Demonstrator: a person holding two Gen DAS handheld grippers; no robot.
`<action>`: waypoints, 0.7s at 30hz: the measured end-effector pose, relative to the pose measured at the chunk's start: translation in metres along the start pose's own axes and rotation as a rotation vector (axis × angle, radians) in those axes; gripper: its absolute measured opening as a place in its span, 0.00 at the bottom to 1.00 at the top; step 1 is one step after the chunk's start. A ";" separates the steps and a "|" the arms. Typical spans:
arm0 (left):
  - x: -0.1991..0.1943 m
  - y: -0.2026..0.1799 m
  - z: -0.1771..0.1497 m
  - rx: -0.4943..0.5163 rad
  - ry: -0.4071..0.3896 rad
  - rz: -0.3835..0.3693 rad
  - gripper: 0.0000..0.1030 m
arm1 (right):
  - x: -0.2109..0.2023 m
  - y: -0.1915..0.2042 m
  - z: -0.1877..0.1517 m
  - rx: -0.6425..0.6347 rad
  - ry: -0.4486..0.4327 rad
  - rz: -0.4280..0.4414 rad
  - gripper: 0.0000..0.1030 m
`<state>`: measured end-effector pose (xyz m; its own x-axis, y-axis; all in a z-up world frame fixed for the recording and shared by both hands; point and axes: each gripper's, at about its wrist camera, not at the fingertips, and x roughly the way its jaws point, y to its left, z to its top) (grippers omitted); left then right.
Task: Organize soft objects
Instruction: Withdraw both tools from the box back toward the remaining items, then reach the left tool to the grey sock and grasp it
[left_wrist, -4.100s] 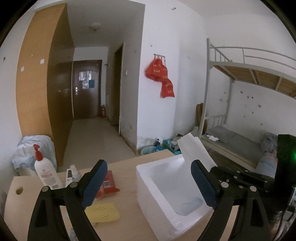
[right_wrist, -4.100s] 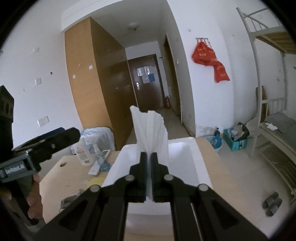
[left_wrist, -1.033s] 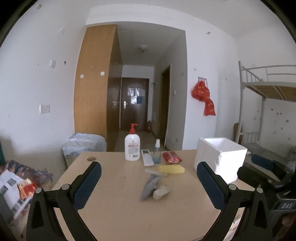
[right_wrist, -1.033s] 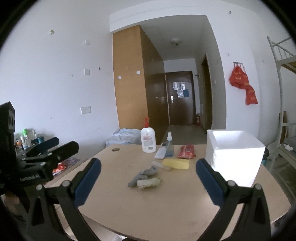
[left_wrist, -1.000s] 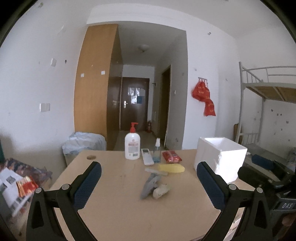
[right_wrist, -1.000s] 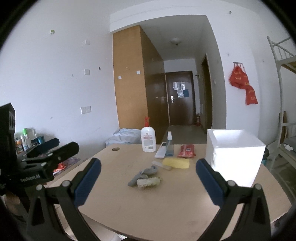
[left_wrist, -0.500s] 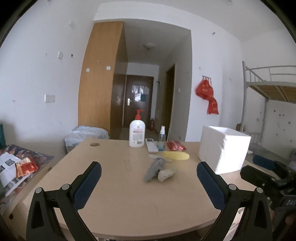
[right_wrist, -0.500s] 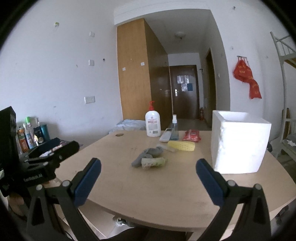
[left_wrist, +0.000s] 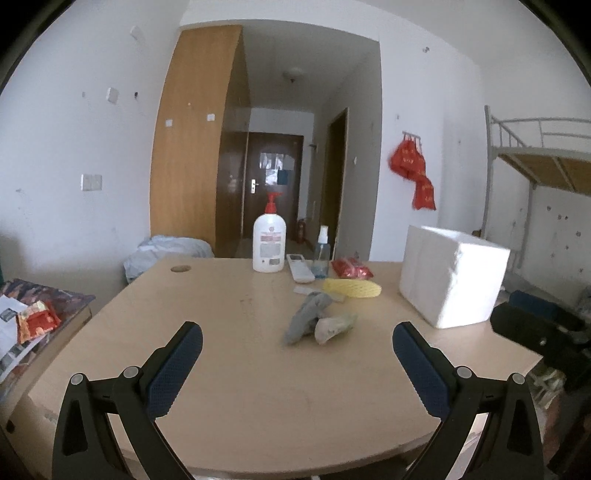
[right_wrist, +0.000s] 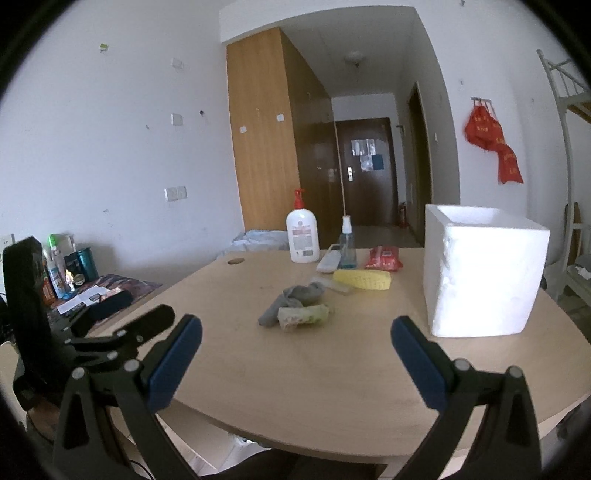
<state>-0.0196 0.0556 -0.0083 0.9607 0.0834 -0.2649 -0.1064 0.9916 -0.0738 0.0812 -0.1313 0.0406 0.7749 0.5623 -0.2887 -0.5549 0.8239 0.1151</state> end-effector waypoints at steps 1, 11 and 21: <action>0.004 0.000 0.000 0.004 0.002 0.003 1.00 | 0.004 -0.001 0.001 0.002 0.004 0.003 1.00; 0.069 0.004 0.008 -0.002 0.089 -0.013 1.00 | 0.050 -0.021 0.014 0.031 0.069 0.018 1.00; 0.113 0.008 0.020 0.009 0.159 -0.024 1.00 | 0.089 -0.042 0.024 0.049 0.138 0.023 1.00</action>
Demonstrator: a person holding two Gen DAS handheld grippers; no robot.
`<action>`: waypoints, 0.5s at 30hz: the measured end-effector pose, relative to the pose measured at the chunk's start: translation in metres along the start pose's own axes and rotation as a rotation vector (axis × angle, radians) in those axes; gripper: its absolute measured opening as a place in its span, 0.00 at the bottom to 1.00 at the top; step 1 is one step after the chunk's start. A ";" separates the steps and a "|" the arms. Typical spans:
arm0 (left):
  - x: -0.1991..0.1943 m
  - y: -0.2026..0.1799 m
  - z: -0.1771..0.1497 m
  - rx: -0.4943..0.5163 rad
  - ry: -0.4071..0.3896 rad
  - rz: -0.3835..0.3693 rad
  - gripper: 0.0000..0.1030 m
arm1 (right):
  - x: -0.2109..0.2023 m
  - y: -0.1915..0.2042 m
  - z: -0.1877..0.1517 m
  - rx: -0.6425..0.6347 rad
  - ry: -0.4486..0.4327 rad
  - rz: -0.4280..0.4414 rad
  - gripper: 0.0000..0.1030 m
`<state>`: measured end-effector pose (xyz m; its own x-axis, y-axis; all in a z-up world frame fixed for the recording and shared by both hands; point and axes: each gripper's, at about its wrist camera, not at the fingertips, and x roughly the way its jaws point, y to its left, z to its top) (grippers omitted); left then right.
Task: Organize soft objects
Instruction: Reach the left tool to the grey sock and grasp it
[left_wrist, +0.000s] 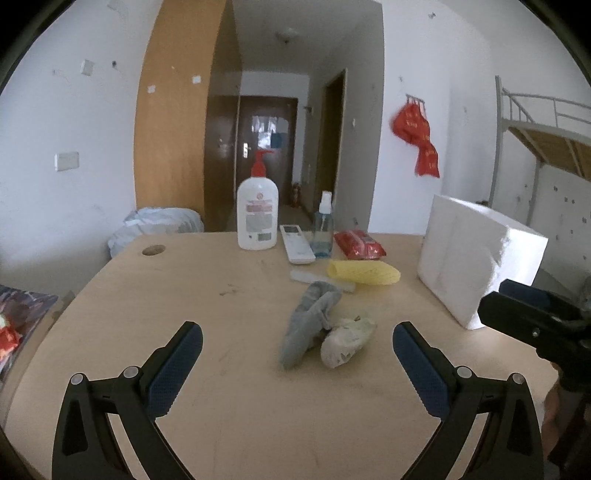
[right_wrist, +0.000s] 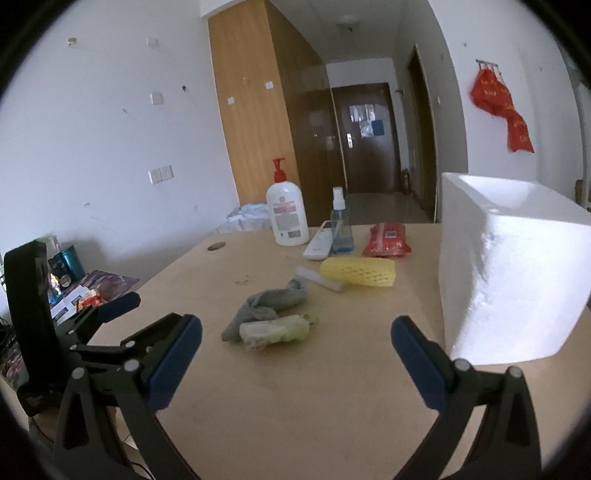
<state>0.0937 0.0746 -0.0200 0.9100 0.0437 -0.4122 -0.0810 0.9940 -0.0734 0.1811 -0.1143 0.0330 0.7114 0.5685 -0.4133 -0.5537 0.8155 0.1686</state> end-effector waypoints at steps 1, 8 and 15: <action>0.005 0.000 0.001 0.005 0.011 -0.003 1.00 | 0.004 -0.001 0.002 0.002 0.010 0.004 1.00; 0.041 0.004 0.011 0.000 0.102 -0.049 1.00 | 0.027 -0.005 0.017 -0.008 0.049 0.027 1.00; 0.077 0.011 0.019 -0.053 0.171 -0.075 0.98 | 0.046 -0.012 0.023 -0.006 0.084 0.040 1.00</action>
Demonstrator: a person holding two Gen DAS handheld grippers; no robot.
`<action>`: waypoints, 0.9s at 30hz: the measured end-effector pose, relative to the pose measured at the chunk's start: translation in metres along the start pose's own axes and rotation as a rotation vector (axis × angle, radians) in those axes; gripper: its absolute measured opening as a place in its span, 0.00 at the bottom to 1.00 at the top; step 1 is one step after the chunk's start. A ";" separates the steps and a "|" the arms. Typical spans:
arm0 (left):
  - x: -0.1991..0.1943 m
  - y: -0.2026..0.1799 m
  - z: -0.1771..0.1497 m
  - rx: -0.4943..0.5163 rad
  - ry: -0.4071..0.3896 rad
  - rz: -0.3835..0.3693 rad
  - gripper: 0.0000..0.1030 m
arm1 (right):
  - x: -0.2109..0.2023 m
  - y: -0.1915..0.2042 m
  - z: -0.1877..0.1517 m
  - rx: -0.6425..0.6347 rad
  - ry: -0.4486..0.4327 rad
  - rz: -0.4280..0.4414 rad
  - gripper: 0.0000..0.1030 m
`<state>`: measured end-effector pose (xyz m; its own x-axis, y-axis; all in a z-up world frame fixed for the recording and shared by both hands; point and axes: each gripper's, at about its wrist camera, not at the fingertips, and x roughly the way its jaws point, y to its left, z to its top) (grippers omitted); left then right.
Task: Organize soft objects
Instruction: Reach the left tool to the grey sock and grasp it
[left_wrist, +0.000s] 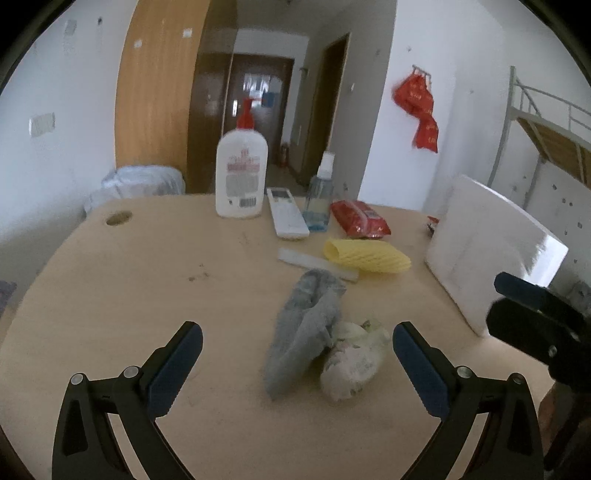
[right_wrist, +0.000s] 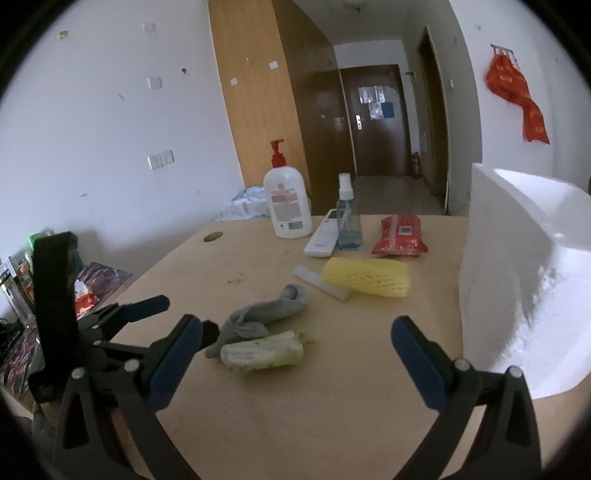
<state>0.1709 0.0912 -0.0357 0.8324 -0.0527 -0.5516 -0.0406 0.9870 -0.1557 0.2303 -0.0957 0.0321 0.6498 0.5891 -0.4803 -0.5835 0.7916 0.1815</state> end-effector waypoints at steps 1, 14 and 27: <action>0.006 0.001 0.001 -0.009 0.018 -0.006 0.97 | 0.002 -0.001 0.000 0.002 0.006 0.005 1.00; 0.048 0.008 -0.002 -0.066 0.193 -0.032 0.50 | 0.023 -0.006 -0.001 0.009 0.059 0.020 1.00; 0.036 0.017 -0.001 -0.081 0.131 -0.033 0.10 | 0.045 0.003 -0.008 -0.017 0.138 0.038 1.00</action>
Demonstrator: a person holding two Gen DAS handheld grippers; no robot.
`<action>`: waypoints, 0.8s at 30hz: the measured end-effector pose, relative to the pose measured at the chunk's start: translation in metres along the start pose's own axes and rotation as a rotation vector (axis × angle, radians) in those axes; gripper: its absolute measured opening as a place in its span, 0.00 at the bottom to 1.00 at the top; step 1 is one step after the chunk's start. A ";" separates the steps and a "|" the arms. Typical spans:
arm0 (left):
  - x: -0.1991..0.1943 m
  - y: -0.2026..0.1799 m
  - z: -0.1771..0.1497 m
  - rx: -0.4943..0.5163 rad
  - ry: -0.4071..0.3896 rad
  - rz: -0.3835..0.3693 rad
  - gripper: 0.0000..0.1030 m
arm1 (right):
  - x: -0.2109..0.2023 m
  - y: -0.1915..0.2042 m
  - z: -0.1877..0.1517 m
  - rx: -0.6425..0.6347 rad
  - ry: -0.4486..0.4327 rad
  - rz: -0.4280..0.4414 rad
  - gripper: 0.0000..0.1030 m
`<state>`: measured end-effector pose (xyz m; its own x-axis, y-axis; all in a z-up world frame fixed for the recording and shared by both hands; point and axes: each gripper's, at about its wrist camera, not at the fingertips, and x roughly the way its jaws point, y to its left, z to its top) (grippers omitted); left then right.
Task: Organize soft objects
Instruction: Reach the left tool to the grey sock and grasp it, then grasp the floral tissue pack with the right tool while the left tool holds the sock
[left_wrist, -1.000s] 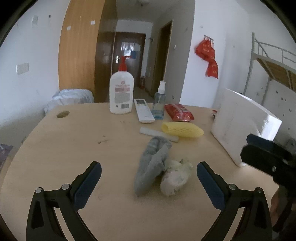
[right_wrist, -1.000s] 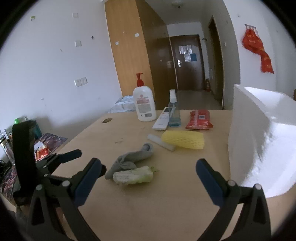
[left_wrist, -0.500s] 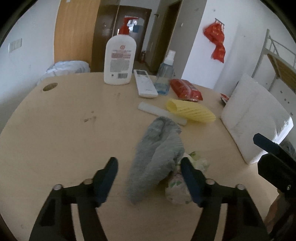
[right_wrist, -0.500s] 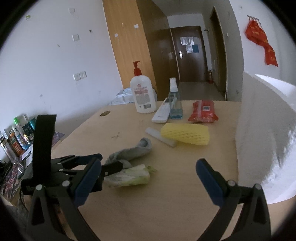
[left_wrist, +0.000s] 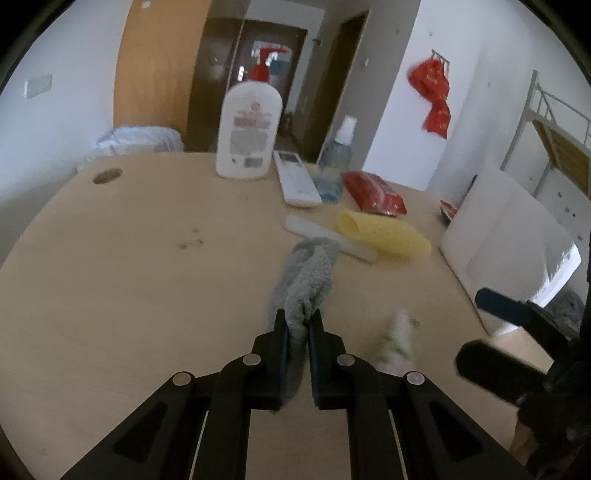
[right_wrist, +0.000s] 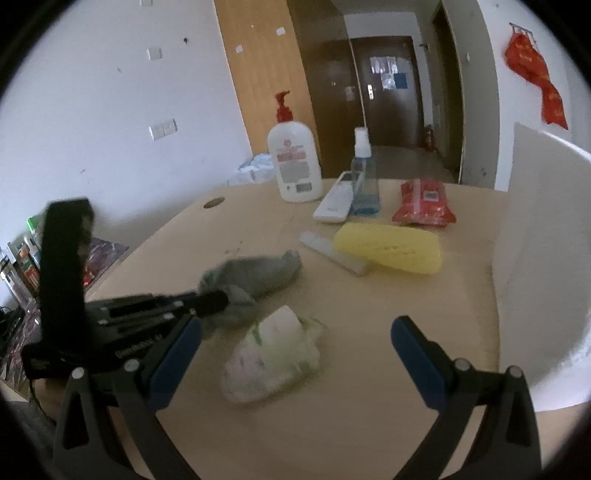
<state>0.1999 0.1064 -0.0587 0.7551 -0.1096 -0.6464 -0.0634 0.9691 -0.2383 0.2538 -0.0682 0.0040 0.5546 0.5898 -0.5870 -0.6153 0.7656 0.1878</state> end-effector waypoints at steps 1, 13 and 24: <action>-0.002 0.001 0.000 -0.002 -0.007 0.004 0.10 | 0.003 0.002 -0.001 -0.005 0.010 0.004 1.00; -0.017 0.015 0.001 -0.005 -0.065 0.036 0.10 | 0.028 0.023 -0.010 -0.025 0.107 -0.026 1.00; -0.025 0.017 -0.001 0.005 -0.097 0.020 0.10 | 0.038 0.024 -0.019 -0.008 0.165 -0.097 0.84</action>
<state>0.1794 0.1256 -0.0470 0.8135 -0.0686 -0.5775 -0.0757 0.9721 -0.2221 0.2495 -0.0325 -0.0283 0.5129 0.4626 -0.7232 -0.5681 0.8144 0.1181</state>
